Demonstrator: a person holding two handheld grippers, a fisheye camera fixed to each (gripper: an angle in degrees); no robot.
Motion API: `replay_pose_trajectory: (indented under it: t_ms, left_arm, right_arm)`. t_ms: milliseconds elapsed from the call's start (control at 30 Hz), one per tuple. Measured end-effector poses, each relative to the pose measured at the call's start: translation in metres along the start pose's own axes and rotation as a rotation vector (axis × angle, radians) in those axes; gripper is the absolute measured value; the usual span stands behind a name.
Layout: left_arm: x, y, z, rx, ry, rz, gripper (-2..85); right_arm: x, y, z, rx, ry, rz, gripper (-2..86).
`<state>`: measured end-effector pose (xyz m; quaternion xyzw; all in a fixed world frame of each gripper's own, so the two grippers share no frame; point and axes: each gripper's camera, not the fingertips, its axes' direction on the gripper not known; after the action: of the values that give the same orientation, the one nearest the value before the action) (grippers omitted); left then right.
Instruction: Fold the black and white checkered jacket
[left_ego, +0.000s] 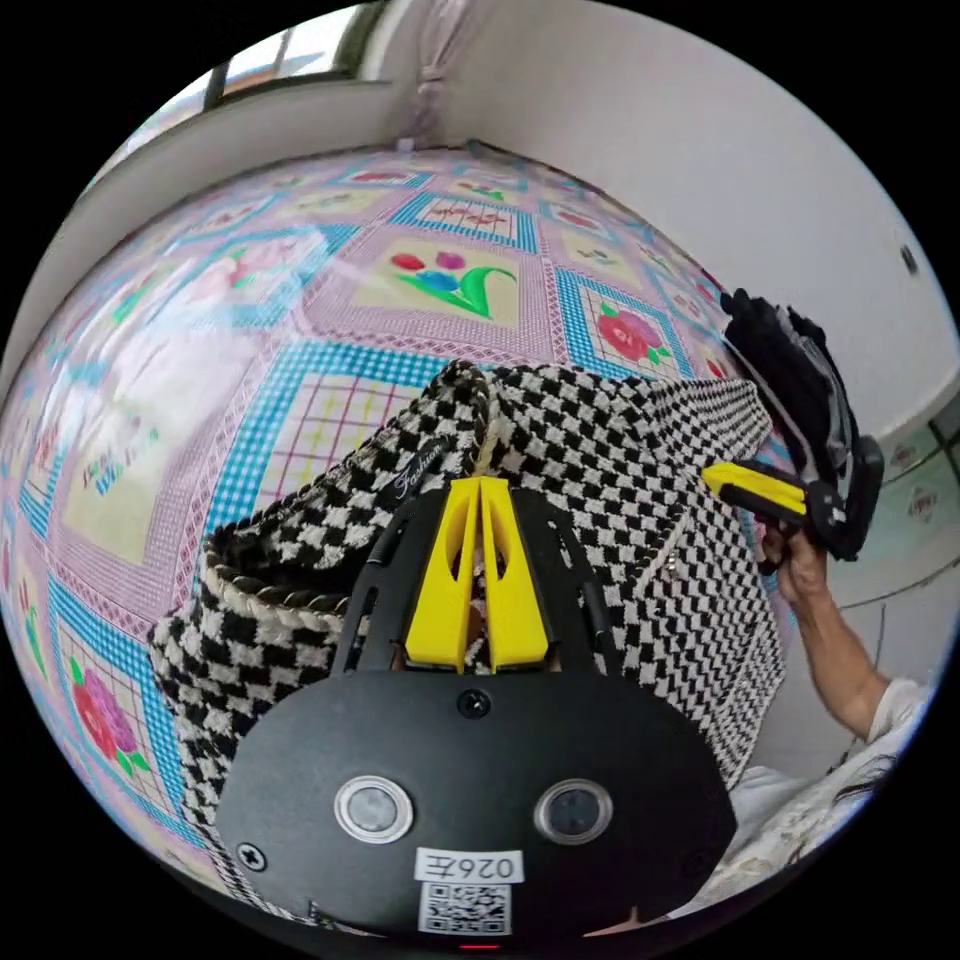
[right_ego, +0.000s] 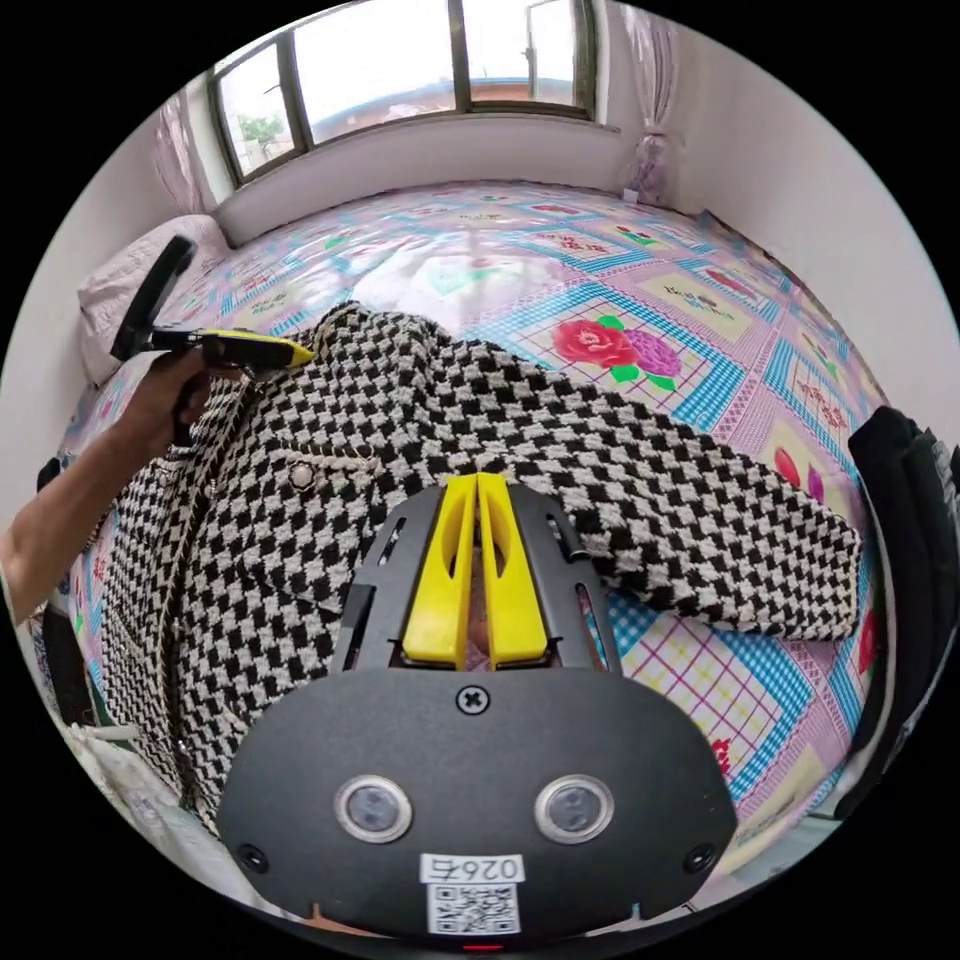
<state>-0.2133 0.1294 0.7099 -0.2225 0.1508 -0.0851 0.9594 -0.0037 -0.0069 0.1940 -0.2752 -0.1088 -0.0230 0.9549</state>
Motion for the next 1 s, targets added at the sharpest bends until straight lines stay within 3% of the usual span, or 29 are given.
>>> replay_pose_trajectory:
  t_ms: [67,233,433,667,1000]
  left_arm:
    - [-0.014,0.011,-0.007,0.034,-0.07,-0.077,-1.0]
    - [0.006,0.026,-0.028,0.272,0.236,-0.051,-1.0]
    - [0.111,-0.024,0.014,0.185,0.444,0.193,-0.8]
    - [0.246,-0.098,0.102,0.035,0.416,0.4,5.8]
    - [0.441,-0.167,0.243,-0.235,0.188,0.803,13.5]
  right_arm:
    - [0.006,0.006,-0.023,0.054,0.018,0.018,-0.9]
    - [0.03,0.046,-0.078,0.135,-0.016,0.097,-0.3]
    - [0.112,0.121,-0.132,0.177,0.008,0.399,2.5]
    - [0.236,0.158,-0.158,0.244,-0.028,0.663,4.7]
    - [0.351,0.153,-0.136,0.244,-0.184,0.758,8.5]
